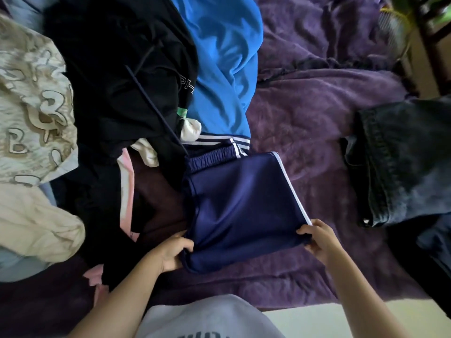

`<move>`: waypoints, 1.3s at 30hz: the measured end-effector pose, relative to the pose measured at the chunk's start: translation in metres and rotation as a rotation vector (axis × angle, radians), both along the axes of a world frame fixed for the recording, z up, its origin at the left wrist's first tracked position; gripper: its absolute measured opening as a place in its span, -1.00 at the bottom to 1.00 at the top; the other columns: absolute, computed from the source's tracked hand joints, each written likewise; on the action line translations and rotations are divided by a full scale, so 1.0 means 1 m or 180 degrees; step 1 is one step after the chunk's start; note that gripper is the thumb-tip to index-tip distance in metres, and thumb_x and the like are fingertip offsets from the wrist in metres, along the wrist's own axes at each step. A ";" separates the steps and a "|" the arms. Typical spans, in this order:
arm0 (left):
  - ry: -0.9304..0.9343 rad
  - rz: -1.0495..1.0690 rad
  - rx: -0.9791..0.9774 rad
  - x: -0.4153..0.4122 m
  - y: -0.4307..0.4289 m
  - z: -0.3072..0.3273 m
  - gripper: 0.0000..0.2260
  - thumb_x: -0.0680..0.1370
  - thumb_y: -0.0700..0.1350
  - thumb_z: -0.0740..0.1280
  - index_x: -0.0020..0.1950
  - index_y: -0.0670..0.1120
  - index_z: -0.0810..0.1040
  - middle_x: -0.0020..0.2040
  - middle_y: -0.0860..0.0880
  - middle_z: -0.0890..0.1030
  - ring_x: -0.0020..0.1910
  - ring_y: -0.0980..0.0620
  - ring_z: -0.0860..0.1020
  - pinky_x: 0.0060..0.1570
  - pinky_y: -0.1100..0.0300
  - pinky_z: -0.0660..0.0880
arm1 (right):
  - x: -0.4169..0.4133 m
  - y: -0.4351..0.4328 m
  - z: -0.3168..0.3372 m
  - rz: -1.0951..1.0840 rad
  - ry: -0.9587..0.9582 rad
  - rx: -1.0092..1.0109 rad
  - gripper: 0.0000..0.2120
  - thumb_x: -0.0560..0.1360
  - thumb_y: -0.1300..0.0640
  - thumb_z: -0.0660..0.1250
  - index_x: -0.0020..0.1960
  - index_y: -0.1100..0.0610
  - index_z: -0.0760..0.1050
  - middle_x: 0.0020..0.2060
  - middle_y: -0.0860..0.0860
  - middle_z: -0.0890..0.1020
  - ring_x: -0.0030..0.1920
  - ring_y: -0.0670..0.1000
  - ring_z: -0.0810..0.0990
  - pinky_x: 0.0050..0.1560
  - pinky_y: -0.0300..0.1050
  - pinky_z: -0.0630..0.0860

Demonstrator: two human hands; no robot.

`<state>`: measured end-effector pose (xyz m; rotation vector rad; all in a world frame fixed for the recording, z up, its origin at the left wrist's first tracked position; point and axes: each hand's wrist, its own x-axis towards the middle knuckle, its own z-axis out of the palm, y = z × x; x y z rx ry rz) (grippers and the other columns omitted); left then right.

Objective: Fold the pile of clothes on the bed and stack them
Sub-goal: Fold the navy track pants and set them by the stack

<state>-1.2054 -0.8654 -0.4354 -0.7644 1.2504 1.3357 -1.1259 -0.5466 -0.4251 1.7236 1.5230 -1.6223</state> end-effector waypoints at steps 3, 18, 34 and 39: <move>0.0157 -0.0743 -0.0237 0.012 0.008 -0.008 -0.61 0.31 -0.48 0.21 0.04 -0.17 0.55 -0.10 -0.19 0.59 -0.11 -0.14 0.53 -0.15 0.12 0.43 | 0.031 0.011 0.013 0.0331 -0.0289 -0.0108 -0.76 0.23 0.38 0.30 -0.17 0.15 0.38 -0.35 0.11 0.41 -0.37 0.03 0.35 -0.53 -0.28 0.20; 0.1331 -0.0817 -0.1237 -0.023 0.071 -0.009 -0.40 0.42 0.19 0.39 0.27 -0.20 0.45 0.24 -0.11 0.50 0.20 -0.10 0.48 0.18 0.11 0.39 | -0.041 -0.002 -0.016 0.0634 0.0378 0.0554 -0.76 0.44 0.23 0.42 0.06 0.22 0.45 -0.08 0.14 0.54 -0.12 0.08 0.52 -0.33 -0.18 0.44; 0.3667 -0.1125 -0.2598 0.019 0.067 -0.001 -0.39 0.53 0.09 0.17 0.47 -0.23 0.18 0.40 -0.37 0.28 0.35 -0.34 0.30 0.25 -0.14 0.27 | -0.045 -0.035 -0.006 0.2397 -0.0066 0.2762 -0.38 0.49 -0.01 0.31 0.46 0.13 0.19 0.36 0.20 0.33 0.38 0.23 0.25 0.28 0.14 0.28; 0.5245 -0.4473 -0.1794 0.098 0.021 -0.052 -0.28 0.22 0.17 0.43 0.34 0.04 0.35 0.48 -0.19 0.18 0.44 -0.24 0.13 0.23 -0.24 0.29 | 0.043 -0.051 -0.041 0.4990 0.1138 0.3727 -0.50 0.33 -0.11 0.35 0.21 0.06 0.46 0.12 0.20 0.60 0.20 0.19 0.43 0.04 0.06 0.53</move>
